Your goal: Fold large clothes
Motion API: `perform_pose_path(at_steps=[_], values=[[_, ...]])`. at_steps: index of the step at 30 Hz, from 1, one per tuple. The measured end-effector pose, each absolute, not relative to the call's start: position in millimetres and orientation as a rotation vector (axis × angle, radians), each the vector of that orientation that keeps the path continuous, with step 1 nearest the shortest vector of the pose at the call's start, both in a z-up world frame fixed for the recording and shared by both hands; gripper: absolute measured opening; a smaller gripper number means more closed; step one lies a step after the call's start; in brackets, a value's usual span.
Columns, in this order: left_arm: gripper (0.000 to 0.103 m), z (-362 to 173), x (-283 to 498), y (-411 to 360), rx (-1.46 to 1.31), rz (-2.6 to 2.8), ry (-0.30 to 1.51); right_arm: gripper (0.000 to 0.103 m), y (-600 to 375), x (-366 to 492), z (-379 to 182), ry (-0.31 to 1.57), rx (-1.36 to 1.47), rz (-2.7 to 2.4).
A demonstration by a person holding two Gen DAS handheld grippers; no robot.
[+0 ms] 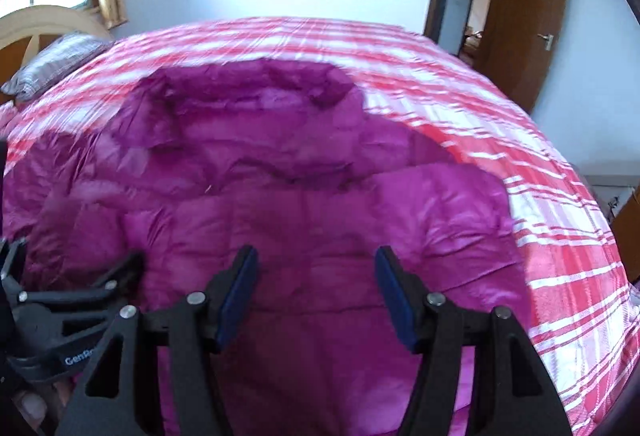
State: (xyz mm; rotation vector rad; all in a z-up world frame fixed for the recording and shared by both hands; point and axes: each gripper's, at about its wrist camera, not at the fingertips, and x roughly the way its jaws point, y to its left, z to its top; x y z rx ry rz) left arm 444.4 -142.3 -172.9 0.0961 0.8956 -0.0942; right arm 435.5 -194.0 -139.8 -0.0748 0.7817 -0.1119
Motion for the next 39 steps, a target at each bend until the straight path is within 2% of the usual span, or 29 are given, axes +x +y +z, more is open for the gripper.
perform_pose_path(at_steps=[8, 18, 23, 29, 34, 39], values=[[0.102, -173.1, 444.4, -142.3, 0.096, -0.093, 0.896, 0.073, -205.7, 446.7, -156.7, 0.835, -0.016, -0.109], [0.102, -173.2, 446.2, -139.6, 0.082, -0.103, 0.907, 0.076, -204.0, 444.6, -160.3, 0.829, -0.052, -0.134], [0.102, -148.1, 425.7, -113.2, 0.095, -0.143, 0.900, 0.077, -203.6, 444.9, -160.0, 0.824, -0.051, -0.136], [0.102, -114.2, 373.9, -1.2, 0.044, 0.038, 0.820, 0.077, -203.2, 445.8, -159.5, 0.819, -0.044, -0.134], [0.102, -129.0, 344.6, 125.0, -0.107, 0.311, 0.877, 0.077, -204.3, 443.8, -159.0, 0.813, -0.039, -0.131], [0.102, -145.6, 322.6, 202.8, -0.368, 0.368, 0.871, 0.077, -203.9, 442.1, -159.3, 0.812, -0.045, -0.135]])
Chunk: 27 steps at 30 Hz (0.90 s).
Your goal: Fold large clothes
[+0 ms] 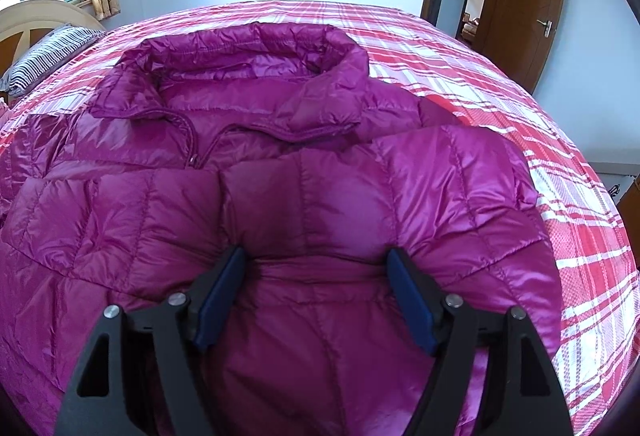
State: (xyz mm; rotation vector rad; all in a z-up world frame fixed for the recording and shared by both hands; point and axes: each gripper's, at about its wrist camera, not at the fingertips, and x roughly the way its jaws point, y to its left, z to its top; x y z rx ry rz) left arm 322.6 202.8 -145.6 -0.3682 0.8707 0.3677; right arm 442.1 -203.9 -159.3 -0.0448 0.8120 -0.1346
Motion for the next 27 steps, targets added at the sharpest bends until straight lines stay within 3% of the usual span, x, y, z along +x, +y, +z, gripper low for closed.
perform_pose_path(at_steps=[10, 21, 24, 26, 27], values=[[0.102, -143.5, 295.4, 220.1, -0.539, 0.443, 0.815, 0.083, -205.4, 441.8, -158.1, 0.810, -0.042, -0.152], [0.100, -153.6, 336.9, 243.2, -0.531, 0.509, 0.825, 0.084, -206.9, 440.5, -158.0, 0.805, -0.029, -0.147], [0.063, -151.3, 336.7, 248.4, -0.507, 0.554, 0.799, 0.084, -207.6, 440.5, -157.8, 0.806, -0.026, -0.146], [0.018, -149.9, 335.8, 253.1, -0.509, 0.526, 0.781, 0.085, -207.2, 440.5, -157.7, 0.806, -0.026, -0.146], [0.017, -149.1, 334.6, 254.9, -0.529, 0.484, 0.774, 0.085, -207.1, 440.5, -157.7, 0.806, -0.027, -0.147]])
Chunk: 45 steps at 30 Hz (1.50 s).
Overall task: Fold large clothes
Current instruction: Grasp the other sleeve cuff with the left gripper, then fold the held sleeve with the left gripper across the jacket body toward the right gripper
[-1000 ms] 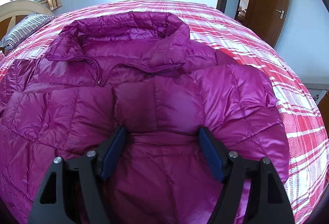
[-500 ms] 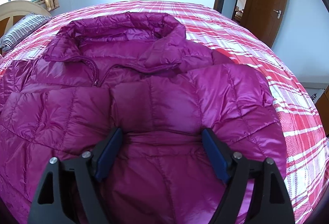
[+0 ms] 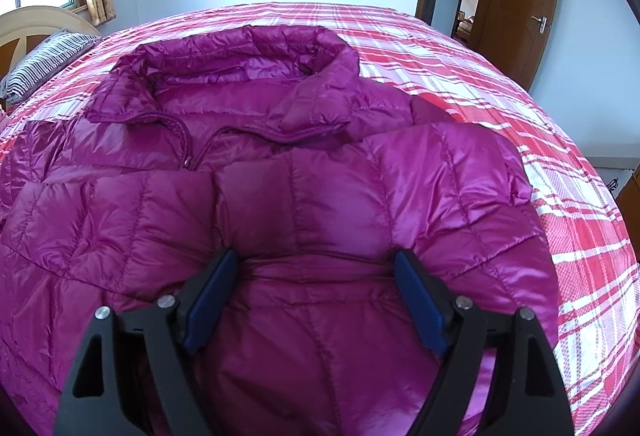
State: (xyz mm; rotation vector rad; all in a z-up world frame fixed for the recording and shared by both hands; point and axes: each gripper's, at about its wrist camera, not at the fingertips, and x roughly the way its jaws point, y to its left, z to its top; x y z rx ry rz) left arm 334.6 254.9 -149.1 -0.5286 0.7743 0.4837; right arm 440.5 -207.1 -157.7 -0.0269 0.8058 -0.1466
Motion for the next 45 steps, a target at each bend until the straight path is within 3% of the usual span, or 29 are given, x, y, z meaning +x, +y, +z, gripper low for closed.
perform_pose_path(at_steps=[12, 24, 45], values=[[0.012, -71.9, 323.0, 216.0, -0.316, 0.460, 0.554, 0.085, -207.7, 440.3, -158.4, 0.805, -0.025, -0.146], [0.012, 30.2, 324.1, 108.7, -0.121, 0.209, 0.320, 0.088, -207.8, 440.3, -158.3, 0.807, -0.021, -0.145], [0.012, 5.6, 339.1, -54.1, 0.064, -0.076, 0.370, 0.101, -215.5, 436.1, -152.6, 0.769, 0.088, -0.063]])
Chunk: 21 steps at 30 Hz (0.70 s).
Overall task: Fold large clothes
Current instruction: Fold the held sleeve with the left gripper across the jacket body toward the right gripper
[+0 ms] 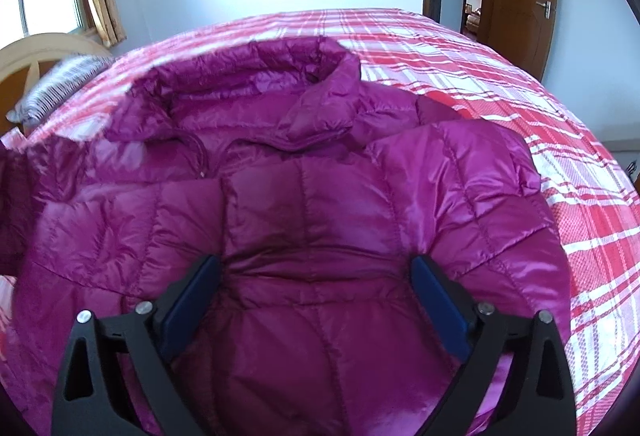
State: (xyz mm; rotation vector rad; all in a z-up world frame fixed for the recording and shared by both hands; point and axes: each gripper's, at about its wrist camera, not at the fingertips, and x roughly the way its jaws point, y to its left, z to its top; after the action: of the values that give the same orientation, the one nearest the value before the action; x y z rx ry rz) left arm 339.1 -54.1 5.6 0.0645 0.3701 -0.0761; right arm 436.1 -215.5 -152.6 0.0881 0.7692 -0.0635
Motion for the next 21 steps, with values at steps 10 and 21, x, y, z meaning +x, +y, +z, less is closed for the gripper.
perform_pose_path(at_steps=[10, 21], values=[[0.012, -35.5, 346.1, -134.1, 0.211, -0.125, 0.391, 0.101, -271.4, 403.8, -139.1, 0.541, 0.456, -0.043], [0.015, -105.4, 358.4, -183.9, 0.354, -0.173, 0.517, 0.103, -302.3, 379.0, -135.9, 0.395, 0.613, -0.135]])
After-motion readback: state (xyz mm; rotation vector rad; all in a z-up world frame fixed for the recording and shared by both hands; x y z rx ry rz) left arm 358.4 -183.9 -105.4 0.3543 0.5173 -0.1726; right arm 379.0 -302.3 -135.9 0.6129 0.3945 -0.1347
